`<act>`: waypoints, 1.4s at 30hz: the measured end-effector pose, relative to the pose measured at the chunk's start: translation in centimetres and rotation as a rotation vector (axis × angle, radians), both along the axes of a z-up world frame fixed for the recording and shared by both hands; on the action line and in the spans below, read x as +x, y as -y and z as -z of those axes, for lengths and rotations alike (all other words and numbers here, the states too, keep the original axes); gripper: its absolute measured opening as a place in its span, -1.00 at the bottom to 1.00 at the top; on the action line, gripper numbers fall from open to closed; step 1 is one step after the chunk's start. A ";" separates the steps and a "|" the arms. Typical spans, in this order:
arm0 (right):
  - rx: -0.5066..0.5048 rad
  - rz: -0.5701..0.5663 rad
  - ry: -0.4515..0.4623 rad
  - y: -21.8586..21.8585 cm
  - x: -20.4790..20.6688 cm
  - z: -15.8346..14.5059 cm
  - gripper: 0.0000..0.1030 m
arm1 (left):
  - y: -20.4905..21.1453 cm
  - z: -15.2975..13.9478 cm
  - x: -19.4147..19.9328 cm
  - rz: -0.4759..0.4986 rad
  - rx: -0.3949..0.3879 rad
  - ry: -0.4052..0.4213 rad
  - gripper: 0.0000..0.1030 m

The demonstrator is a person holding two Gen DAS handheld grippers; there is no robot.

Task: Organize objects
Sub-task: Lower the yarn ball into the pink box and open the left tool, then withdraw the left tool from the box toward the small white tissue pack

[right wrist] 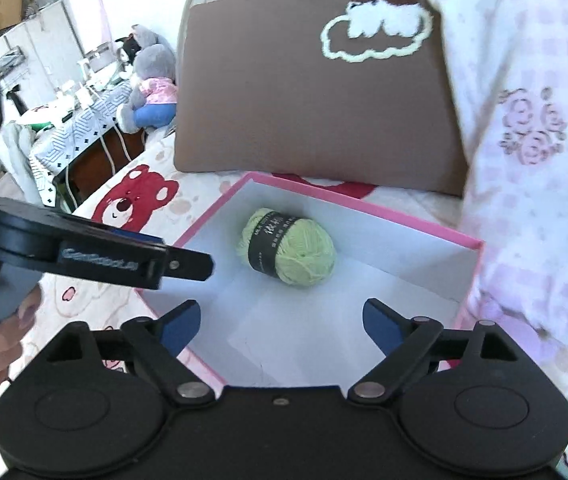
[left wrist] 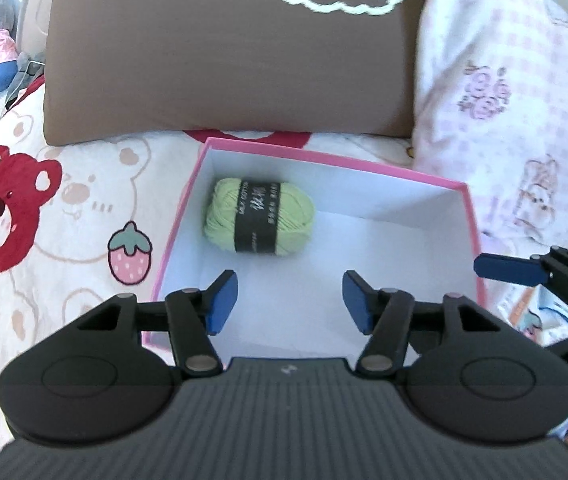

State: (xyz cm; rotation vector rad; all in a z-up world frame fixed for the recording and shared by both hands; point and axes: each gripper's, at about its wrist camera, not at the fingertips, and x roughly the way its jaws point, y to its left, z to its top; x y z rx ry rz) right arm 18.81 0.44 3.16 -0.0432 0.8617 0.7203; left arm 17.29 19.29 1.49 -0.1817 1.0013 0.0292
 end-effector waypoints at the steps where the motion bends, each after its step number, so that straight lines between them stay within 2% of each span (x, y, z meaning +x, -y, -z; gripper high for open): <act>1: -0.010 0.012 0.000 0.2 -0.3 -0.3 0.77 | 0.3 -0.6 -0.5 0.005 -0.004 0.004 0.15; 6: -0.096 0.060 -0.021 1.3 -1.9 -1.4 0.77 | 1.1 -3.0 -2.7 0.012 0.005 0.026 0.44; 9: -0.101 0.071 -0.024 2.3 -3.0 -2.1 0.77 | 1.4 -4.0 -4.0 0.005 0.012 0.033 0.58; 14: -0.098 0.118 -0.065 3.9 -4.3 -2.8 0.83 | 2.8 -4.5 -5.9 0.066 0.051 0.014 0.67; 17: -0.112 0.172 -0.072 4.7 -4.8 -3.1 0.83 | 3.6 -4.3 -7.0 0.096 0.044 0.022 0.78; 24: -0.104 0.212 -0.067 6.8 -6.5 -4.1 0.83 | 4.4 -4.1 -9.0 0.135 -0.033 0.003 0.80; 33: -0.098 0.247 -0.053 9.7 -9.5 -5.6 0.83 | 5.9 -5.4 -12.5 0.183 -0.020 0.049 0.81; 36: -0.117 0.202 -0.027 10.6 -10.9 -6.4 0.83 | 7.3 -5.8 -13.8 0.204 0.004 0.075 0.81; 39: -0.120 0.240 0.028 12.1 -12.4 -7.2 0.83 | 8.1 -6.5 -15.0 0.237 -0.013 0.088 0.85; 42: -0.120 0.259 0.021 13.6 -13.4 -7.5 0.83 | 9.1 -6.6 -16.1 0.267 -0.025 0.081 0.89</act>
